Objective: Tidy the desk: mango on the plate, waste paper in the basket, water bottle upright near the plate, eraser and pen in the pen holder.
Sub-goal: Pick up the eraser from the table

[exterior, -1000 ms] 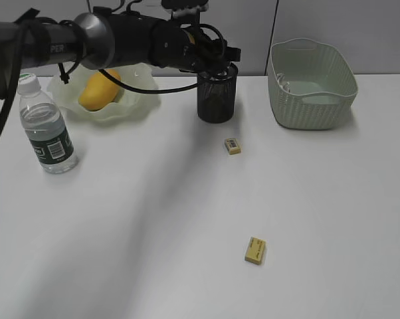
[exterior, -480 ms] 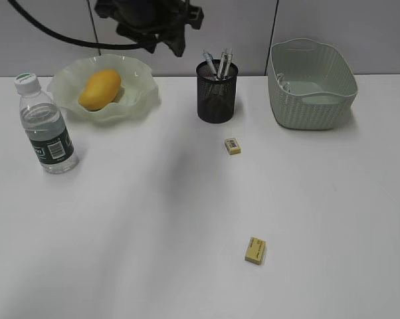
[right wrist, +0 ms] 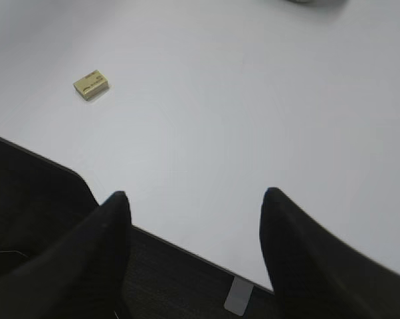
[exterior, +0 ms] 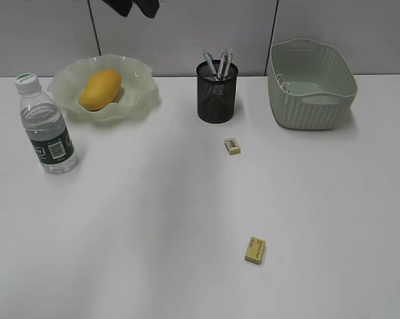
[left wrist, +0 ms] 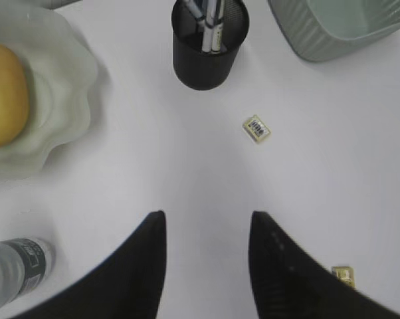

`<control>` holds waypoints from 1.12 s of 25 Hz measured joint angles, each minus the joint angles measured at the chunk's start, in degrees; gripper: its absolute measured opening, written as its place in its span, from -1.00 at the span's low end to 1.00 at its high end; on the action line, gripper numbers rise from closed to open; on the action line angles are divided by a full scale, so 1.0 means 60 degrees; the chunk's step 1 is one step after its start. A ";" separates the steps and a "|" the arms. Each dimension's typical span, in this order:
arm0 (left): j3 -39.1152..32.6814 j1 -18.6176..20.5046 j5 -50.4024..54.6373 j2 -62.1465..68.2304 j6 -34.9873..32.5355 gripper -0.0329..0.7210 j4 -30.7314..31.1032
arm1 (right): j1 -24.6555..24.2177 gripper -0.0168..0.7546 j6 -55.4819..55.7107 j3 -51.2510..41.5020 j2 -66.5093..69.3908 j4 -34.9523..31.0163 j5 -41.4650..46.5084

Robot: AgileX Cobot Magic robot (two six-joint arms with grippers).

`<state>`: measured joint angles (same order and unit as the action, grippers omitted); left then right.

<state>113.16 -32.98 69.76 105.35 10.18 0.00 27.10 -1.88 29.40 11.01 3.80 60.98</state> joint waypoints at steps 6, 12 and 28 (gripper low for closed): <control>-0.1503 0.0000 -0.0021 -0.1502 -0.0219 -0.08 -0.0060 | 0.0000 0.31 0.0000 0.0000 0.0000 0.0000 0.0000; -0.4562 -0.0010 0.0006 -0.3673 -0.0312 -0.10 0.0663 | 0.0000 0.31 0.0000 0.0000 0.0000 0.0000 0.0000; -1.0816 -0.0010 -0.0277 -1.0866 -0.0324 0.22 0.0306 | 0.0000 0.31 0.0000 0.0000 0.0000 0.0009 -0.0003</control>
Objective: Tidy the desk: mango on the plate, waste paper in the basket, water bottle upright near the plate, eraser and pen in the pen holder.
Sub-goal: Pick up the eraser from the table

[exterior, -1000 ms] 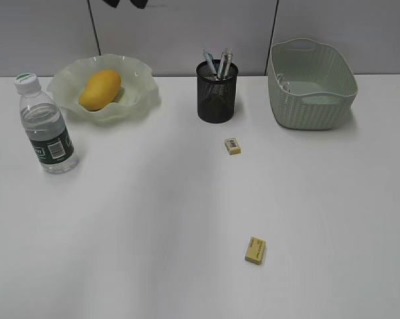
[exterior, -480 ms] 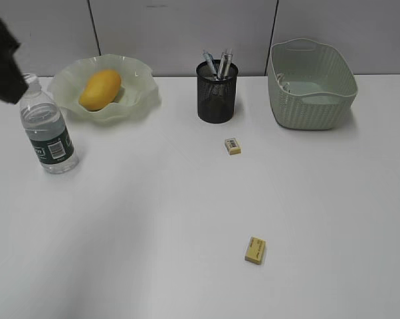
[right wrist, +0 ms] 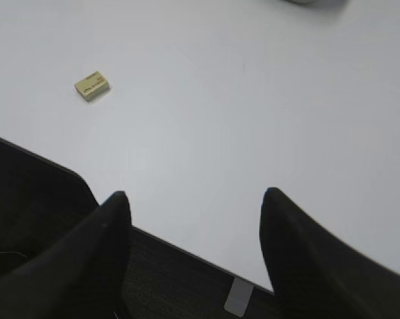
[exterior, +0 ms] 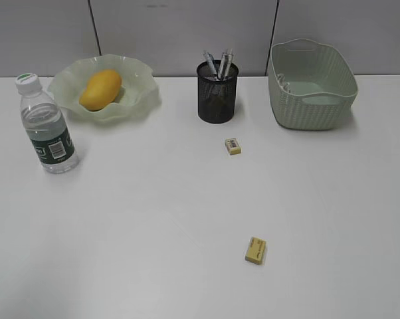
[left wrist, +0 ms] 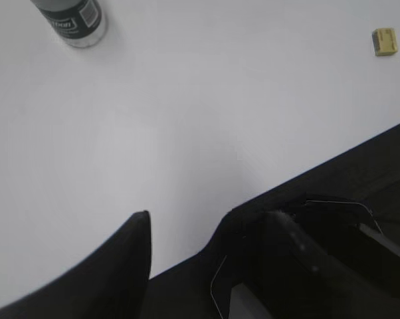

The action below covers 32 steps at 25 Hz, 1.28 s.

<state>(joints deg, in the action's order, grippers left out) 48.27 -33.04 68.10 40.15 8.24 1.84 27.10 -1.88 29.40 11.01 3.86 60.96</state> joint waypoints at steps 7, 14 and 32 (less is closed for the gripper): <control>-0.2208 0.0000 -0.0421 -0.2896 0.0000 0.41 -0.0073 | 0.0000 0.31 0.0000 0.0000 0.0000 0.0000 -0.0014; -0.2969 0.0000 -0.1051 -0.4152 -0.0022 0.42 -0.0090 | 0.0000 0.31 0.0000 0.0000 0.0000 0.0000 -0.0022; -0.2981 0.0000 -0.1102 -0.4165 -0.1263 0.07 -0.0181 | 0.0000 0.31 0.0000 0.0000 0.0000 0.0000 -0.0022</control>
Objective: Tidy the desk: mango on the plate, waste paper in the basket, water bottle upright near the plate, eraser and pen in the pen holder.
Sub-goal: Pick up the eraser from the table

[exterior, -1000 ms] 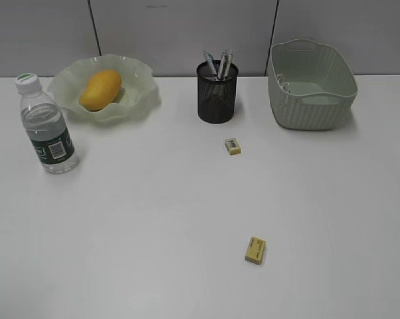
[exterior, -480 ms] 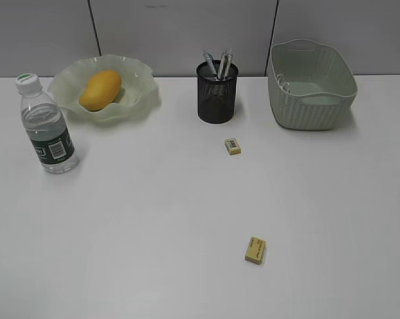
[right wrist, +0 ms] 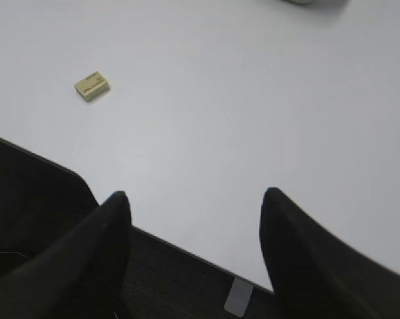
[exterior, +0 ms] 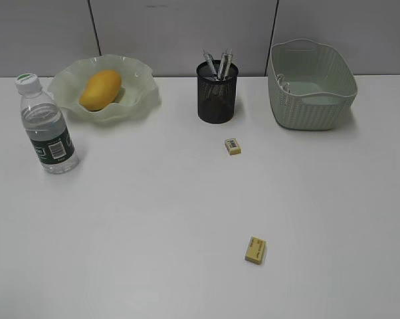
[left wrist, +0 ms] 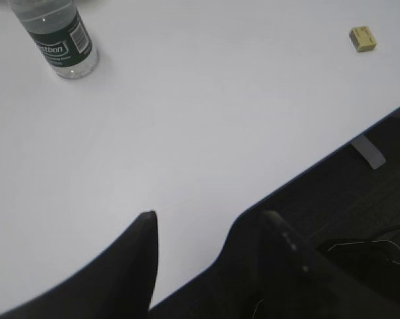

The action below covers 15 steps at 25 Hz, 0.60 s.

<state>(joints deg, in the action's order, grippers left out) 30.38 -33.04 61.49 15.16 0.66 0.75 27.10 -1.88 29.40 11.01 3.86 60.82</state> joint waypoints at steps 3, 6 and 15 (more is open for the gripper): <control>0.0000 0.0092 0.0000 0.0000 0.0108 0.07 0.0032 | 0.0000 0.31 0.0000 0.0000 0.0000 0.0000 0.0000; 0.0000 0.0615 0.0000 0.0000 0.0130 0.07 0.0042 | 0.0000 0.31 0.0000 0.0000 0.0000 0.0000 0.0000; 0.0000 0.5114 0.0000 0.0000 0.0165 0.07 -0.0027 | 0.0000 0.31 0.0000 0.0000 0.0000 0.0000 0.0000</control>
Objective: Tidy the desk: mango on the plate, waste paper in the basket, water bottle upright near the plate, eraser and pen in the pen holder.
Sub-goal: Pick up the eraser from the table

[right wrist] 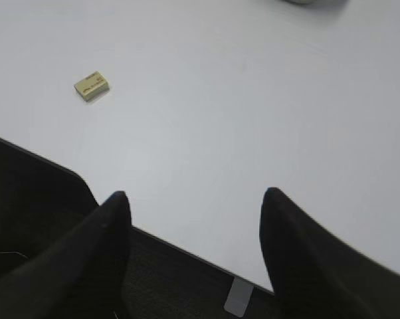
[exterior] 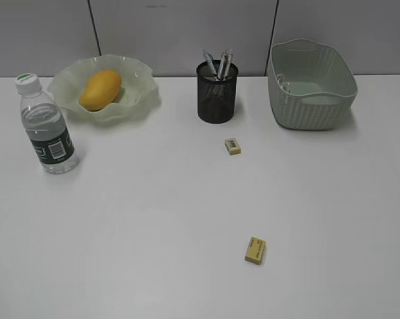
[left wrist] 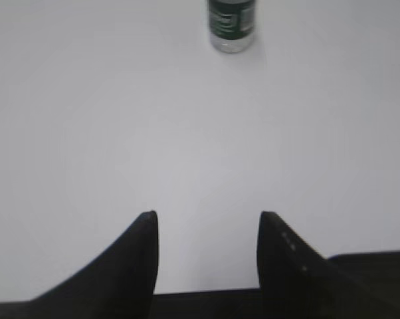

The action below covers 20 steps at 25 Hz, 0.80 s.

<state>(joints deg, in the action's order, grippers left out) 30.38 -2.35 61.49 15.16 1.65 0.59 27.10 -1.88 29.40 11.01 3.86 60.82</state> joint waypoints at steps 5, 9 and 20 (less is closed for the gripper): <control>0.0000 0.1954 -0.0010 0.0000 0.0000 0.07 -0.0007 | 0.0000 0.31 0.0000 0.0000 0.0000 0.0000 -0.0012; 0.0000 0.1916 -0.0017 0.0000 -0.0124 0.07 -0.0098 | 0.0000 0.31 0.0000 0.0000 0.0000 0.0000 -0.0079; 0.0000 0.1067 -0.0037 -0.0553 -0.1084 0.37 -0.1099 | 0.0000 0.31 0.0000 0.0006 0.1618 0.0087 -0.0456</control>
<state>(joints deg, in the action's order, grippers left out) 30.38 4.05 61.27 11.84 -4.85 -6.00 27.10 -1.88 29.44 20.72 4.38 58.09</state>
